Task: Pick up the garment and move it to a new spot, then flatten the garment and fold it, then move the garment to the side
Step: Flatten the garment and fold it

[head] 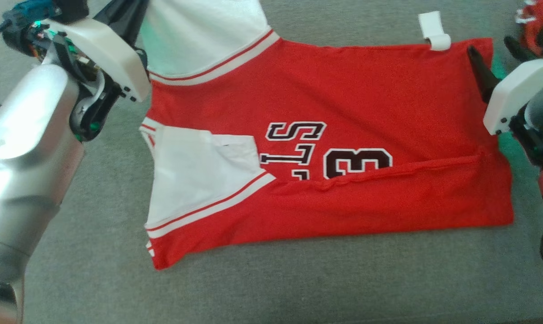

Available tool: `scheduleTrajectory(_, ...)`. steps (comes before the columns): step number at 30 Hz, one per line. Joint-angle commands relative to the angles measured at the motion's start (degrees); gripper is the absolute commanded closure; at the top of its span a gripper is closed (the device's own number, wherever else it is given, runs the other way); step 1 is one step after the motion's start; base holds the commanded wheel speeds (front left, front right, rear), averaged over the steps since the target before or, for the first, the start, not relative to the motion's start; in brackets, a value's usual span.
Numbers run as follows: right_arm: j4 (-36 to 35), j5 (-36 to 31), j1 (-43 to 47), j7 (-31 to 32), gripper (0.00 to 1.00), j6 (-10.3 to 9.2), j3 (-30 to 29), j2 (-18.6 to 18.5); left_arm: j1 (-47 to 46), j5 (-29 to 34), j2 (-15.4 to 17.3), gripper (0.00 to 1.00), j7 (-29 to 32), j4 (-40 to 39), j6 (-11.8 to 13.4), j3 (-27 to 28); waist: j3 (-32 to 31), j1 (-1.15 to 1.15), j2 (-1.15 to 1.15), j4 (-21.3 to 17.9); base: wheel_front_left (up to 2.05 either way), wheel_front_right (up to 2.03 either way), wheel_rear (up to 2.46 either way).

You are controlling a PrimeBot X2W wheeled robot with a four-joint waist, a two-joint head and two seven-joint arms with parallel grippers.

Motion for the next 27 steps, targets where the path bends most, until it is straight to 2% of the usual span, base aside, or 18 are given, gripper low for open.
scheduleTrajectory(1, -0.34, 0.20, -1.68, 0.42, 0.00, -0.05, 0.55, -1.34, -1.52, -0.58, 2.49, 1.00, -0.31, -2.28, 0.33, 1.86, 0.21, 0.00, 0.00, 1.32, 0.00, 0.00, 0.00)
scheduleTrajectory(8, 5.41, 0.34, -3.96, 1.74, 0.00, -0.05, 1.30, -1.94, -0.82, -0.73, 2.57, 1.00, 0.69, -5.24, 0.82, 1.21, 1.19, 0.00, 0.00, 2.96, 0.00, 0.00, 0.00)
scheduleTrajectory(14, 8.84, 1.33, -5.92, 1.99, 0.00, -0.05, 4.29, -2.08, -0.76, -0.79, 2.35, 1.00, 1.14, -6.43, 1.24, 0.81, 2.04, 0.00, 0.00, 3.48, 0.00, 0.00, 0.00)
scheduleTrajectory(15, 9.24, 1.72, -6.23, 2.16, 0.40, -0.05, 4.89, -2.13, -0.85, -0.71, 2.42, 1.00, 1.19, -6.38, 1.34, 0.77, 2.15, 0.00, 0.00, 3.49, 0.00, 0.00, 0.00)
scheduleTrajectory(16, 9.49, 2.05, -6.64, 2.05, 1.00, -0.05, 5.43, -2.25, -0.98, -0.58, 2.56, 1.00, 1.15, -6.24, 1.49, 0.78, 2.26, 0.00, 0.00, 3.46, 0.00, 0.00, 0.00)
scheduleTrajectory(21, 9.26, 3.52, -9.45, -2.37, 1.00, -0.05, 6.38, -2.42, -1.48, -0.51, 3.43, 1.00, 0.01, -4.61, 2.58, 1.78, 2.31, 0.00, 0.00, 2.61, 0.00, 0.00, 0.00)
scheduleTrajectory(27, 8.08, 7.21, -13.51, -7.36, 1.00, -0.05, 6.70, -1.16, -4.19, 0.65, 4.76, 1.00, -4.08, -1.16, 4.71, 4.14, 2.82, 0.00, 0.00, 0.61, 0.00, 0.00, 0.00)
